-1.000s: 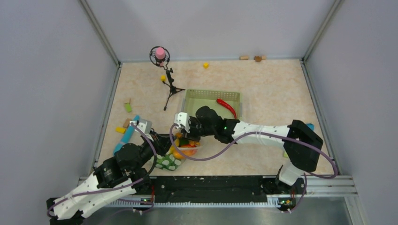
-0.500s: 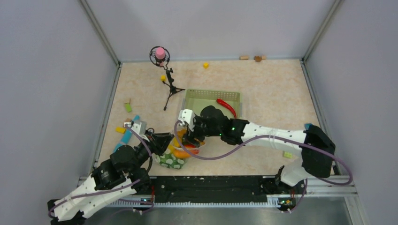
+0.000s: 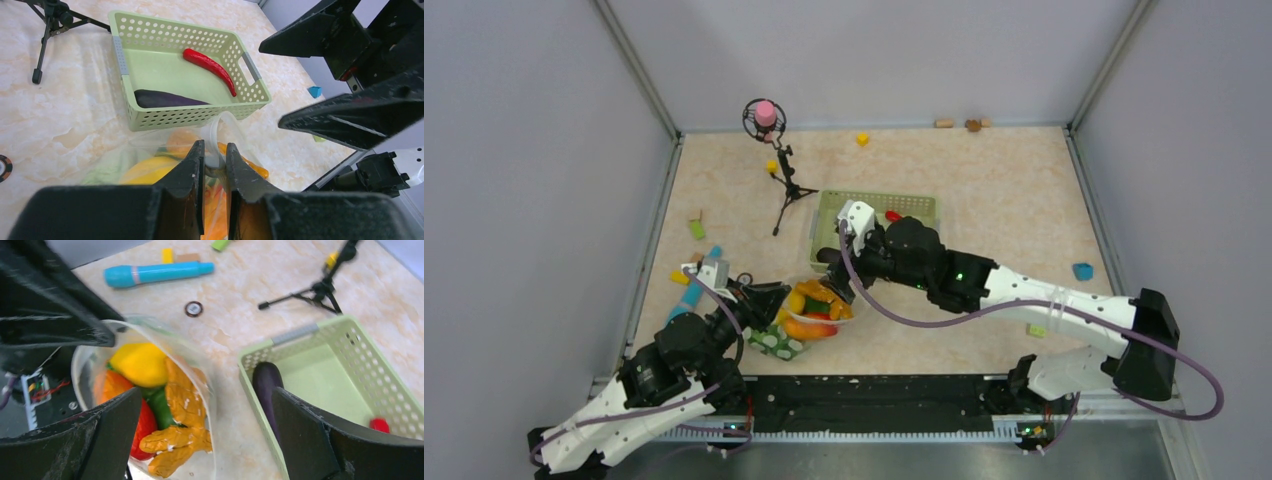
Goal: Place the food in the zip-top bag and seal the zipper
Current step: Place the fake vegetable in the zipper food storage bag, then adjust the zipper food storage bag at the center of the board.
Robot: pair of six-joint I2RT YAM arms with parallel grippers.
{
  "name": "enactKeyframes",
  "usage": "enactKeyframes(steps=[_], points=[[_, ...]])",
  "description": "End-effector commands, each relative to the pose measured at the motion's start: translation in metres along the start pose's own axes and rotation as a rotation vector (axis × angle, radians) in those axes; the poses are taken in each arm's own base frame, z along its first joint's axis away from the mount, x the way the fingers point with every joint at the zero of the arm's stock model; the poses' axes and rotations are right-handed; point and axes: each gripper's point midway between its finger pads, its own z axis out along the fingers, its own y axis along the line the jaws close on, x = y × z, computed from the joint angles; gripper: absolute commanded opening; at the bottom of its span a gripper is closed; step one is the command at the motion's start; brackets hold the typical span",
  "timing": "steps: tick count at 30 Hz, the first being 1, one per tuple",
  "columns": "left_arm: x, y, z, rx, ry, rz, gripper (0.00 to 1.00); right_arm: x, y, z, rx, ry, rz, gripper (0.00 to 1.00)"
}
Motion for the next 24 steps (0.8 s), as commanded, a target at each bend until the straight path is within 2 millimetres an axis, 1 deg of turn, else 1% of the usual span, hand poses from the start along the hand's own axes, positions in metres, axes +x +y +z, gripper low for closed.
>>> enactKeyframes(steps=[1, 2, 4, 9, 14, 16, 19, 22, 24], points=[[-0.022, -0.011, 0.000, 0.042, -0.082, -0.050, 0.00, 0.030, -0.032, -0.011, 0.251, 0.085, 0.167, 0.99], [-0.022, -0.012, -0.001, 0.044, -0.081, -0.050, 0.00, 0.044, -0.033, -0.012, 0.267, 0.122, 0.186, 0.98], [-0.021, -0.012, -0.001, 0.048, -0.078, -0.048, 0.00, 0.064, -0.030, -0.014, 0.266, 0.166, 0.215, 0.95], [-0.020, -0.014, 0.000, 0.057, -0.078, -0.046, 0.00, 0.092, -0.026, -0.020, 0.256, 0.214, 0.267, 0.89], [-0.019, -0.016, 0.000, 0.071, -0.073, -0.044, 0.00, 0.116, -0.029, -0.020, 0.276, 0.256, 0.310, 0.82], [-0.019, -0.016, 0.000, 0.071, -0.073, -0.044, 0.00, 0.124, -0.031, -0.020, 0.286, 0.268, 0.322, 0.80], [-0.019, -0.017, 0.000, 0.074, -0.072, -0.044, 0.00, 0.130, -0.033, -0.020, 0.295, 0.261, 0.332, 0.76], [-0.019, -0.017, -0.001, 0.075, -0.074, -0.045, 0.00, 0.132, -0.033, -0.019, 0.285, 0.248, 0.336, 0.75], [-0.019, -0.016, 0.000, 0.074, -0.073, -0.046, 0.00, 0.131, -0.030, -0.019, 0.268, 0.234, 0.336, 0.73]])
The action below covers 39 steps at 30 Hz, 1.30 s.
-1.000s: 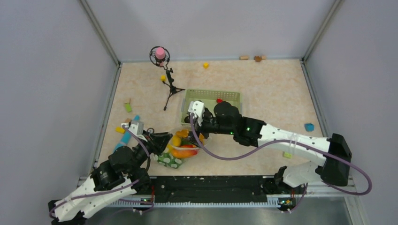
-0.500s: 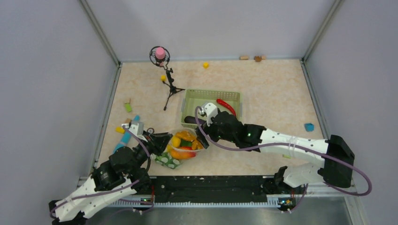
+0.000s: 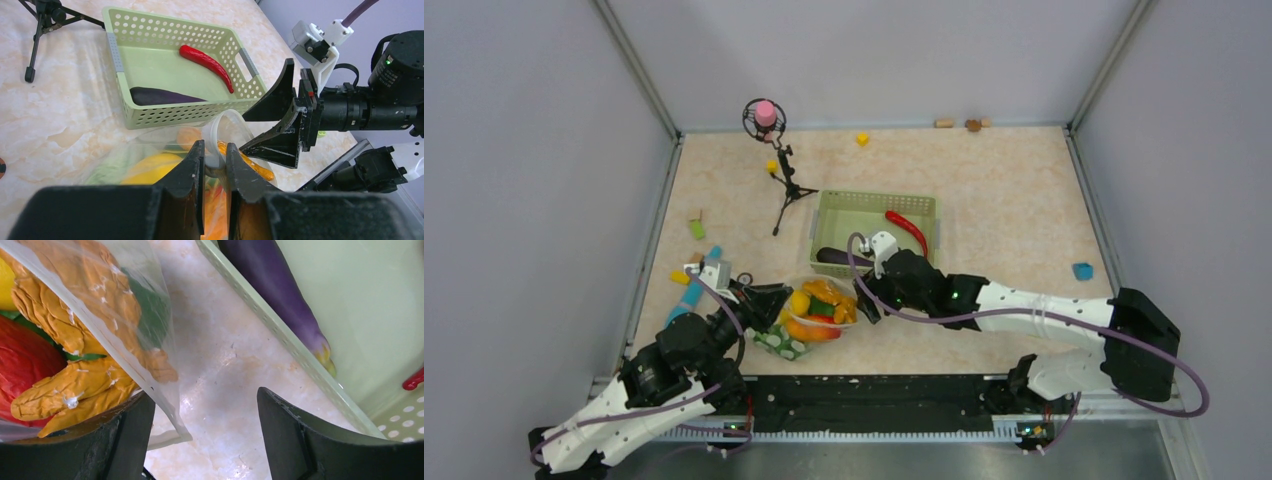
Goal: Place the food in the zip-top bag and seal the zipper
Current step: Adjust the zipper food storage bag at the center of the board.
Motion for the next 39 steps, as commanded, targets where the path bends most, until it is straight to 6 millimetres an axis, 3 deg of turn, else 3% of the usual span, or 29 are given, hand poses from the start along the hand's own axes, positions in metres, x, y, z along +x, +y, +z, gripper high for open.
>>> enactKeyframes(steps=[1, 4, 6, 10, 15, 23, 29, 33, 36, 39], points=[[-0.023, -0.015, -0.001, 0.060, -0.085, -0.047, 0.00, -0.020, 0.006, -0.005, -0.044, -0.094, 0.033, 0.72], [-0.023, -0.014, -0.001, 0.057, -0.085, -0.047, 0.00, -0.022, 0.010, -0.007, -0.071, -0.114, 0.031, 0.60], [-0.024, -0.015, -0.001, 0.058, -0.089, -0.049, 0.00, -0.023, 0.011, -0.009, -0.081, -0.122, 0.024, 0.40], [-0.029, -0.017, -0.004, 0.069, -0.100, -0.054, 0.00, -0.026, 0.016, -0.012, -0.116, -0.126, -0.011, 0.25], [-0.036, -0.019, -0.006, 0.071, -0.114, -0.065, 0.00, -0.039, 0.020, -0.019, -0.135, -0.141, -0.069, 0.00], [-0.048, -0.014, -0.008, -0.007, -0.101, -0.100, 0.00, -0.068, 0.026, -0.051, -0.174, -0.203, -0.124, 0.00], [-0.046, 0.014, -0.003, -0.237, -0.057, -0.125, 0.00, -0.082, 0.030, -0.070, -0.194, -0.213, -0.127, 0.00], [-0.038, 0.048, 0.002, -0.529, -0.021, -0.097, 0.00, -0.077, 0.040, -0.083, -0.233, -0.168, -0.047, 0.00], [-0.034, 0.046, 0.019, -0.598, 0.028, -0.017, 0.00, -0.071, 0.050, -0.088, -0.266, -0.137, 0.003, 0.00], [-0.040, 0.039, 0.035, -0.637, 0.040, 0.033, 0.10, -0.065, 0.045, -0.090, -0.230, -0.097, 0.051, 0.00]])
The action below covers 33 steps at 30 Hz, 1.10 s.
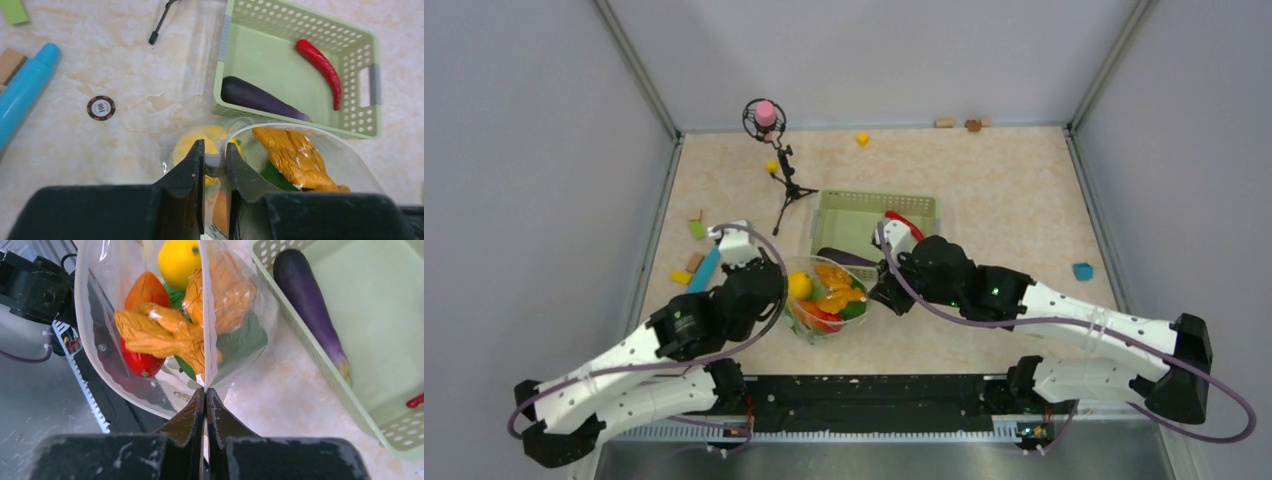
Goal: Place the food in the zip-top bag and seal the zipper
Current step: Adjust the zipper food storage bag at the center of the board.
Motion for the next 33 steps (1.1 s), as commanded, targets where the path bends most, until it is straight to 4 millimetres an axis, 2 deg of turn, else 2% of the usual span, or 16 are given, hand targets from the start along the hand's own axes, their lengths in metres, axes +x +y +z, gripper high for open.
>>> enactKeyframes(steps=[1, 4, 9, 11, 12, 14, 17, 19, 21, 23, 27, 29, 33], points=[[-0.031, -0.007, 0.009, -0.118, -0.082, 0.003, 0.14, -0.016, 0.006, -0.019, 0.035, -0.010, 0.107, 0.00], [-0.042, -0.007, 0.014, -0.184, -0.129, 0.015, 0.19, -0.017, -0.005, -0.026, 0.119, -0.027, 0.185, 0.00], [-0.048, -0.012, 0.028, -0.205, -0.140, 0.005, 0.27, -0.020, 0.009, -0.021, 0.095, -0.080, 0.232, 0.00], [-0.046, -0.010, 0.036, -0.212, -0.117, -0.014, 0.39, -0.025, 0.016, -0.019, 0.083, -0.110, 0.248, 0.00], [-0.044, -0.010, 0.038, -0.212, -0.100, -0.022, 0.49, -0.027, 0.018, -0.018, 0.079, -0.121, 0.251, 0.00], [-0.040, -0.014, 0.037, -0.186, -0.066, -0.035, 0.63, -0.030, 0.018, -0.016, 0.090, -0.146, 0.274, 0.00], [-0.031, -0.018, 0.028, -0.121, -0.007, -0.068, 0.79, -0.033, 0.014, -0.010, 0.110, -0.186, 0.317, 0.00], [-0.021, -0.018, 0.020, -0.083, 0.039, -0.111, 0.83, -0.038, 0.015, -0.007, 0.109, -0.224, 0.331, 0.00], [-0.010, -0.022, 0.011, -0.019, 0.087, -0.168, 0.84, -0.042, 0.022, -0.003, 0.073, -0.251, 0.319, 0.00], [0.000, -0.036, 0.004, 0.083, 0.138, -0.223, 0.84, -0.046, 0.032, 0.000, 0.043, -0.271, 0.291, 0.00], [0.013, -0.048, -0.004, 0.134, 0.219, -0.303, 0.77, -0.048, 0.047, 0.004, 0.029, -0.288, 0.254, 0.00], [0.019, -0.041, -0.003, 0.090, 0.240, -0.332, 0.74, -0.046, 0.052, 0.005, 0.030, -0.296, 0.244, 0.00], [0.041, -0.014, -0.006, -0.063, 0.309, -0.342, 0.64, -0.047, 0.060, 0.005, 0.027, -0.322, 0.231, 0.00]])
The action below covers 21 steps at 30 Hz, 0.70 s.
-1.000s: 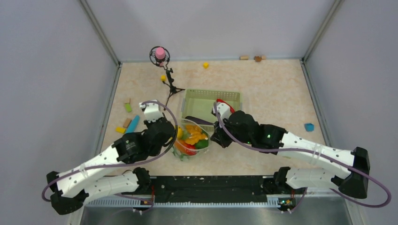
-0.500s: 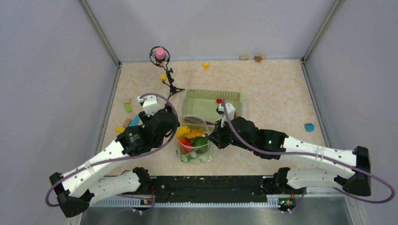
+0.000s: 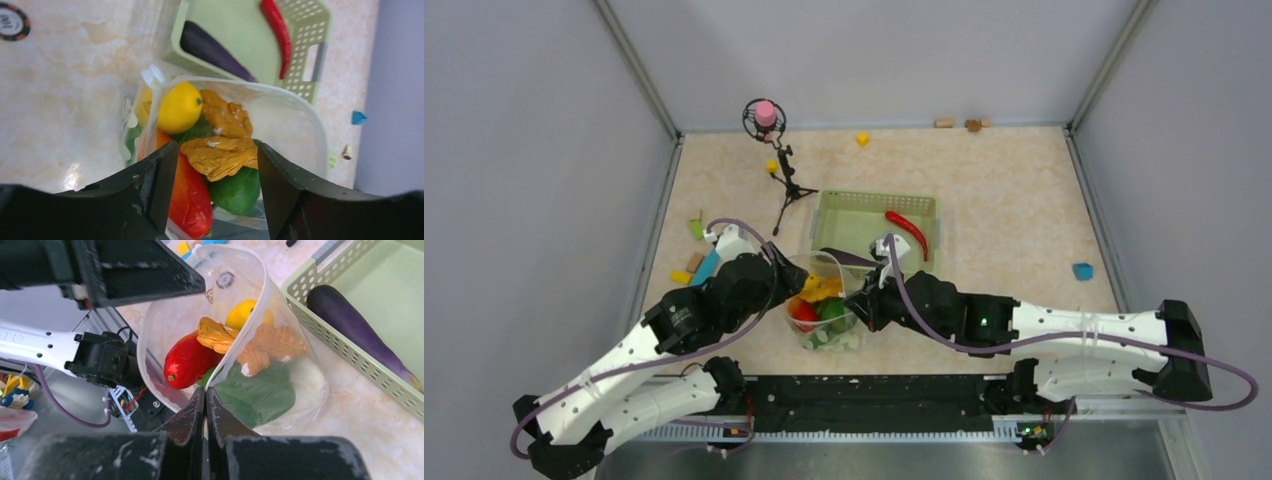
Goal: Place the food in the zip-top bag and seal the zipper
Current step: Adjust the zipper food storage bag at the center of the board.
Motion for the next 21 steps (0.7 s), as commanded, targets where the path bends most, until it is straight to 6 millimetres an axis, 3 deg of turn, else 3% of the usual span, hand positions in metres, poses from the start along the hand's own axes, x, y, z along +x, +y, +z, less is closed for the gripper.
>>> enactKeyframes(steps=[1, 4, 8, 13, 16, 19, 21], points=[[0.020, 0.030, -0.001, -0.144, 0.075, -0.069, 0.62, -0.020, 0.014, 0.001, -0.015, -0.109, 0.002, 0.00], [0.022, 0.042, 0.000, -0.195, 0.062, -0.085, 0.60, -0.017, 0.017, 0.001, -0.020, -0.104, -0.009, 0.00], [0.015, 0.039, -0.002, -0.190, 0.044, -0.061, 0.60, -0.010, 0.018, 0.005, -0.012, -0.087, -0.029, 0.00], [-0.025, 0.015, -0.029, -0.122, -0.027, 0.011, 0.65, -0.007, 0.016, 0.007, -0.004, -0.085, -0.032, 0.00], [-0.042, 0.034, -0.051, -0.212, -0.069, 0.016, 0.66, -0.007, 0.011, 0.006, 0.013, -0.095, -0.030, 0.00], [-0.033, 0.056, -0.055, -0.269, -0.053, -0.003, 0.67, -0.007, 0.007, 0.005, 0.026, -0.105, -0.026, 0.00], [-0.013, 0.066, -0.042, -0.268, -0.018, -0.013, 0.67, -0.005, 0.007, 0.005, 0.022, -0.106, -0.025, 0.00]])
